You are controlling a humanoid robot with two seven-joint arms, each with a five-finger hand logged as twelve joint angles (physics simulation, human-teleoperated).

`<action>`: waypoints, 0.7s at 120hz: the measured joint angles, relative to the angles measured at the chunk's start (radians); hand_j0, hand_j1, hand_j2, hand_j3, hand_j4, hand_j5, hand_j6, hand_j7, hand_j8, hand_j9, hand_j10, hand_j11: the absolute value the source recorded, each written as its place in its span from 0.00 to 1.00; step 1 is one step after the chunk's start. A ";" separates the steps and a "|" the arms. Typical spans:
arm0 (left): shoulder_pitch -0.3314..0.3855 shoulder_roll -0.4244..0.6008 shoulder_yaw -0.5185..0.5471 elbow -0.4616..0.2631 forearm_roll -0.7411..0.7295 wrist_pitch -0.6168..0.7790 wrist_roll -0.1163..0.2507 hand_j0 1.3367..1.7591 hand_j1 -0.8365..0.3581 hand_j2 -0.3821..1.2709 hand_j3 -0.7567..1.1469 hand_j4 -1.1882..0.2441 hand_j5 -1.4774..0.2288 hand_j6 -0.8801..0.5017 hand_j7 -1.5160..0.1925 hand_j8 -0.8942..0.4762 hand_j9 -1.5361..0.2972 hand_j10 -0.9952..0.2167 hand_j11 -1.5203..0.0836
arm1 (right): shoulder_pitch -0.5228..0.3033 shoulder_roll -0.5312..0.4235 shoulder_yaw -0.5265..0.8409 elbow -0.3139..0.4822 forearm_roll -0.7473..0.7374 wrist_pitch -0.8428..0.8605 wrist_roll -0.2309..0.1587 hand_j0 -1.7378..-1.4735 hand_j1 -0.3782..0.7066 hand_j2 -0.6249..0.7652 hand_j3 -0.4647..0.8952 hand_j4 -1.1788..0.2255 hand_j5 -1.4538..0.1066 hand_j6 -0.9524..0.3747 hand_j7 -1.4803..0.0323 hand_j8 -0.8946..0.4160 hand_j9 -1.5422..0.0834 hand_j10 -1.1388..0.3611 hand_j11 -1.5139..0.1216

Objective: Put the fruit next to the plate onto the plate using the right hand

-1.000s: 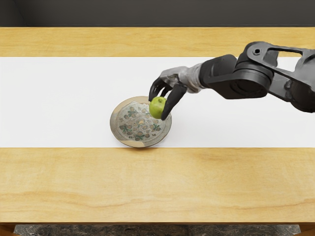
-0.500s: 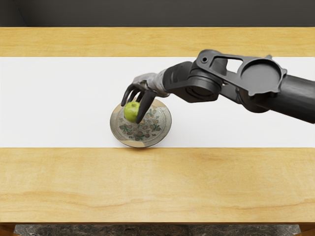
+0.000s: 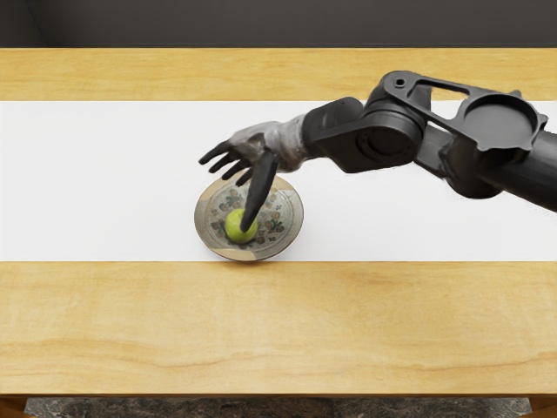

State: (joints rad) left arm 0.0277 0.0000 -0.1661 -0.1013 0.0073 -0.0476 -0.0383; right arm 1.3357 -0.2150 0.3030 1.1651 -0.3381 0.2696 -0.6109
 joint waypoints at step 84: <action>0.000 0.000 0.000 0.000 0.000 0.000 0.000 0.76 0.74 0.26 0.40 0.66 0.68 0.46 0.70 0.47 0.66 0.62 0.75 | -0.635 -0.713 0.523 0.150 0.633 0.341 0.013 0.30 0.07 0.44 0.34 0.81 0.90 0.69 0.94 0.65 0.91 0.73 0.89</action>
State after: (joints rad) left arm 0.0277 0.0000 -0.1664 -0.1013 0.0076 -0.0476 -0.0384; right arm 0.7007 -0.9282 0.8262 1.3150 0.2952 0.6109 -0.5974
